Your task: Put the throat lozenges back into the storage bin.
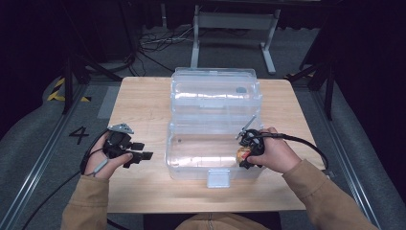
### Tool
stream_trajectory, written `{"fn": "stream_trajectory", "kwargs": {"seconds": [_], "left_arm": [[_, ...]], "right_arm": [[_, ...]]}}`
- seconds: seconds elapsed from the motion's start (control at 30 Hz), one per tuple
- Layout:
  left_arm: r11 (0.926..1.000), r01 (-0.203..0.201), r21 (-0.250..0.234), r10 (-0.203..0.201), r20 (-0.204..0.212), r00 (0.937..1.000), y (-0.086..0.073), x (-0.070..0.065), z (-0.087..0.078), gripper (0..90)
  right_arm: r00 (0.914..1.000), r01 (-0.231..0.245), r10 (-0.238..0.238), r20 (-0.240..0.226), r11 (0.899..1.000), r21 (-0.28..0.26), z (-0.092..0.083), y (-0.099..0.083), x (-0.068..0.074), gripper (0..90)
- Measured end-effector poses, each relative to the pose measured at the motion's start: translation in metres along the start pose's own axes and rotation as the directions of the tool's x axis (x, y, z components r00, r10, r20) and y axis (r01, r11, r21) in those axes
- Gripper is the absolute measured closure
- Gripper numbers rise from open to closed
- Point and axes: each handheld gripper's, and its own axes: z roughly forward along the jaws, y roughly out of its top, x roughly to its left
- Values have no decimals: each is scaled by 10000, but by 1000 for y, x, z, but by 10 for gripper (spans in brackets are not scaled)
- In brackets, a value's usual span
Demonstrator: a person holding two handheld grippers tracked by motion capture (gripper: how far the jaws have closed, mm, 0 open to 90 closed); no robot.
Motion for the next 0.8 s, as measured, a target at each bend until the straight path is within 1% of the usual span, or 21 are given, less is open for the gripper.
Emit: {"fn": "stream_trajectory", "kwargs": {"seconds": [0.03,0.13,0.2,0.47,0.53,0.63,0.8], "left_arm": [[10000,-13,26,13,1,10000,0,0,0,431],[10000,-16,24,16,3,10000,0,0,0,431],[10000,-9,26,9,8,10000,0,0,0,431],[10000,34,27,-34,15,10000,-1,1,0,431],[10000,35,35,-36,13,10000,-1,1,0,431],[10000,36,31,-36,15,10000,-1,1,0,431],[10000,26,29,-26,3,10000,-1,1,0,431]], "right_arm": [[10000,-91,91,-18,9999,106,0,1,0,202],[9998,-182,182,-2,9997,165,0,1,1,203],[9989,-461,463,-28,9978,476,1,1,-1,203],[9985,-551,554,-35,9967,593,2,2,-1,203],[9975,-695,699,-32,9951,699,2,2,-1,201],[9981,-621,622,20,9955,709,2,1,-2,200],[9977,-684,682,51,9952,699,2,0,-3,198]]}}
